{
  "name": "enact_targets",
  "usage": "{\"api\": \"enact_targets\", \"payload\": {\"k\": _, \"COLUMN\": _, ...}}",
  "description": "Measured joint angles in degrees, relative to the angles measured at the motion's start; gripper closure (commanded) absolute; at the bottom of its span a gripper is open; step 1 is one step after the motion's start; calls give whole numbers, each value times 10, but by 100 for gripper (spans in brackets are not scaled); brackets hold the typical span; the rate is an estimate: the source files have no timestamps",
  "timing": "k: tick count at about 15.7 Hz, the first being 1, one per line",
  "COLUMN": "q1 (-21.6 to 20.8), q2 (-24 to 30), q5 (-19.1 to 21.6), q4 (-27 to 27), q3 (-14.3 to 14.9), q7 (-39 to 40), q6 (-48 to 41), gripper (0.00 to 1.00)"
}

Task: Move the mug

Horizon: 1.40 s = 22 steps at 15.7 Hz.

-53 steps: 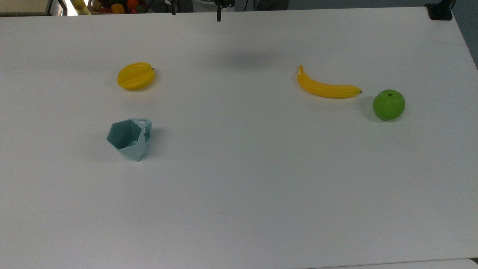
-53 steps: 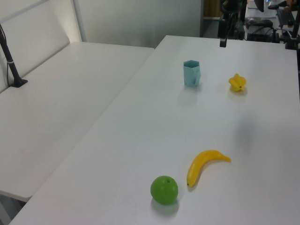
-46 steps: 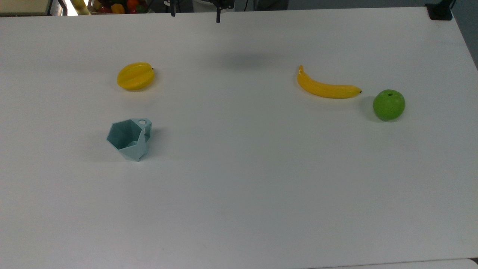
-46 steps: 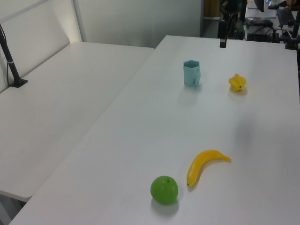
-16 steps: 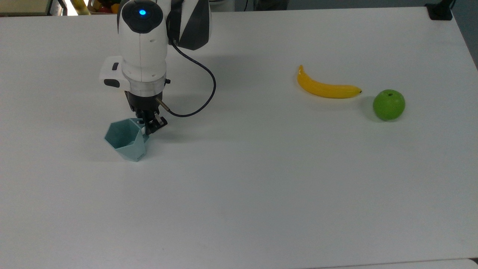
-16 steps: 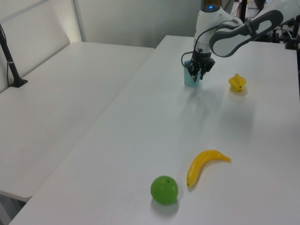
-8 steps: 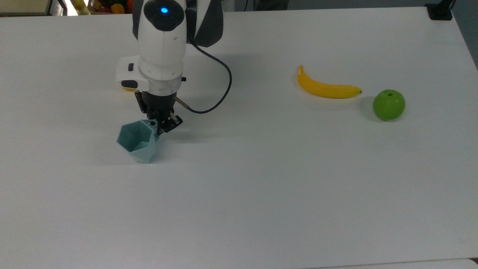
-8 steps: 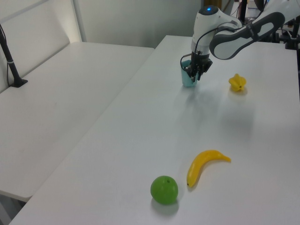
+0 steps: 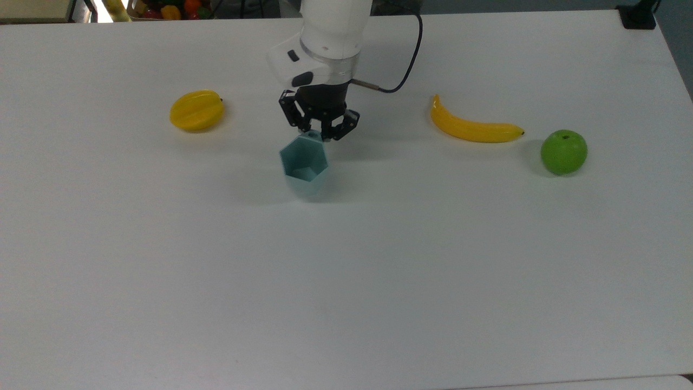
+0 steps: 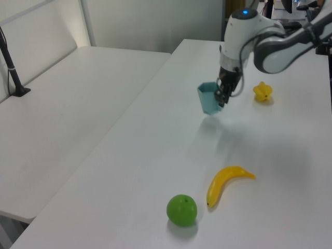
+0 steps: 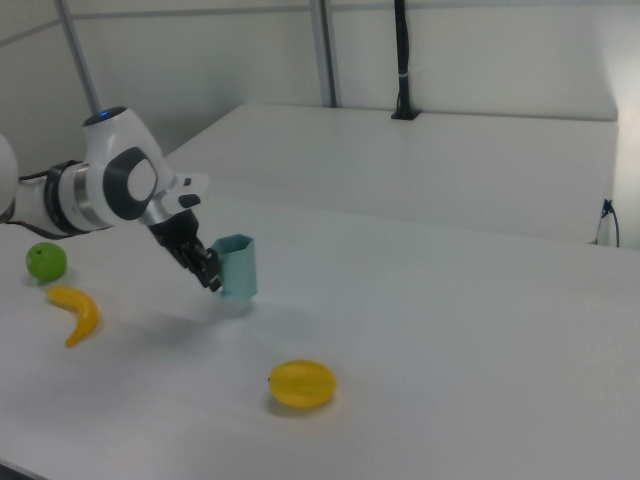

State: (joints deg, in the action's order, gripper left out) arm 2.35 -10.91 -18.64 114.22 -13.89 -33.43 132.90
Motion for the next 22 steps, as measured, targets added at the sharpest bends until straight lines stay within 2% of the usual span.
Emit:
{"api": "enact_targets", "payload": {"k": 3, "q1": -1, "q2": 25, "q5": 0, "q4": 43, "q3": -9, "q7": 78, "q6": 0, "gripper": 90}}
{"api": "enact_targets", "payload": {"k": 6, "q1": -1, "q2": 27, "q5": 0, "q4": 53, "q3": -9, "q7": 127, "q6": 0, "gripper": 87}}
{"api": "enact_targets", "payload": {"k": 9, "q1": -1, "q2": 24, "q5": 0, "q4": 58, "q3": -11, "q7": 160, "q6": 0, "gripper": 67}}
{"api": "enact_targets", "payload": {"k": 10, "q1": -1, "q2": 24, "q5": 0, "q4": 59, "q3": -12, "q7": 162, "q6": 0, "gripper": 52}}
{"api": "enact_targets", "payload": {"k": 11, "q1": -1, "q2": 24, "q5": 0, "q4": 59, "q3": -13, "q7": 163, "q6": 0, "gripper": 31}}
{"api": "enact_targets", "payload": {"k": 13, "q1": -1, "q2": 22, "q5": 0, "q4": 61, "q3": -13, "q7": 163, "q6": -2, "gripper": 0}}
{"api": "enact_targets", "payload": {"k": 19, "q1": -1, "q2": 20, "q5": 0, "q4": 48, "q3": -13, "q7": 162, "q6": -72, "gripper": 0}}
{"api": "enact_targets", "payload": {"k": 22, "q1": -1, "q2": 29, "q5": 1, "q4": 1, "q3": -15, "q7": 162, "q6": -167, "gripper": 0}}
